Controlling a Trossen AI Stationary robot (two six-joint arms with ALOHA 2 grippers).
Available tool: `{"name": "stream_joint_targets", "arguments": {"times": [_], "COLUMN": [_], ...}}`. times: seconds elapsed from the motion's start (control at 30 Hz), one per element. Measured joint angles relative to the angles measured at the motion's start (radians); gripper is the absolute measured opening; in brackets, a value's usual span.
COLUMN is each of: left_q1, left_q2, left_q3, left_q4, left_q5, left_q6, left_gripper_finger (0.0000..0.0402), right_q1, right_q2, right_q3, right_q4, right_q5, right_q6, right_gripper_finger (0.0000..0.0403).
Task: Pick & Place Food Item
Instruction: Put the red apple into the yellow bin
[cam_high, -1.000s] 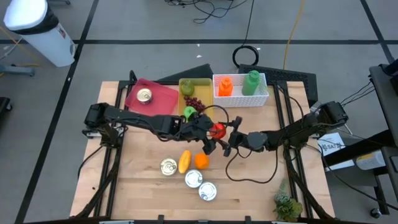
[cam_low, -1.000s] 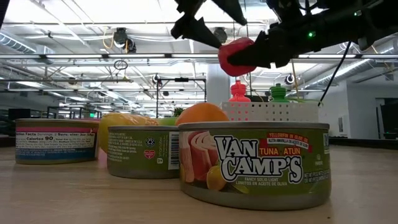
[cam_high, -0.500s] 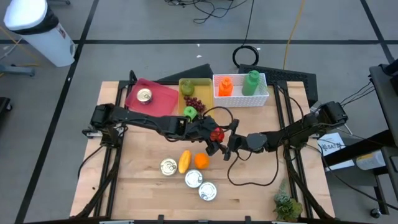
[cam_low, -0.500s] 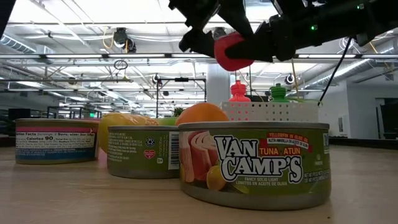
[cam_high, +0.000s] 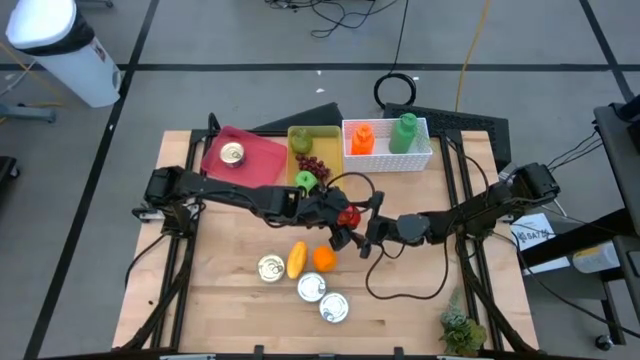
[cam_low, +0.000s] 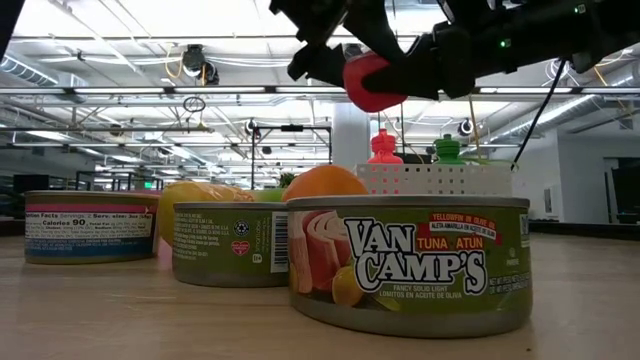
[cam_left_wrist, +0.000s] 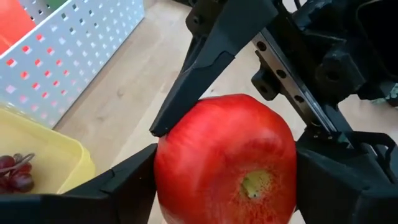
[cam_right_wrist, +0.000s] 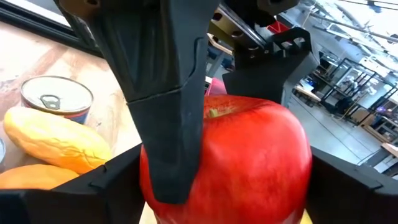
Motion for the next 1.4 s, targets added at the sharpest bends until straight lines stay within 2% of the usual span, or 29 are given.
{"name": "stream_joint_targets", "arguments": {"times": [0.13, 0.27, 0.33, 0.5, 0.57, 0.73, 1.0, 1.23, 1.4], "left_q1": [0.003, 0.012, 0.024, 0.077, 0.132, 0.317, 0.603, 0.723, 0.752], "left_q2": [-0.008, -0.074, -0.126, -0.233, -0.258, -0.259, -0.126, 0.044, 0.14], "left_q3": [0.0, 0.0, -0.002, 0.0, 0.0, 0.0, 0.0, -0.001, -0.001], "left_q4": [-0.013, -0.062, -0.128, -0.217, -0.221, -0.233, -0.166, -0.015, 0.024], "left_q5": [-0.002, -0.004, -0.039, -0.19, -0.185, -0.041, 0.189, 0.345, 0.381], "left_q6": [0.012, 0.037, 0.038, 0.049, 0.045, 0.066, 0.099, 0.1, 0.089], "left_gripper_finger": [0.031, 0.031, 0.031, 0.031, 0.0309, 0.0309, 0.0309, 0.0308, 0.0308], "right_q1": [0.014, 0.062, 0.08, 0.131, 0.143, 0.151, 0.112, 0.057, 0.022], "right_q2": [0.0, -0.029, -0.051, -0.135, -0.174, -0.288, -0.378, -0.374, -0.374], "right_q3": [0.0, -0.006, -0.023, -0.054, -0.069, -0.081, -0.083, -0.083, -0.083], "right_q4": [-0.001, 0.008, -0.011, -0.003, -0.014, -0.044, -0.19, -0.26, -0.282], "right_q5": [0.016, 0.159, 0.217, 0.235, 0.236, 0.235, 0.232, 0.231, 0.23], "right_q6": [0.011, 0.014, 0.016, 0.015, 0.015, 0.01, 0.02, 0.087, 0.123], "right_gripper_finger": [0.0348, 0.0349, 0.0347, 0.0345, 0.0344, 0.0344, 0.0341, 0.034, 0.034]}}
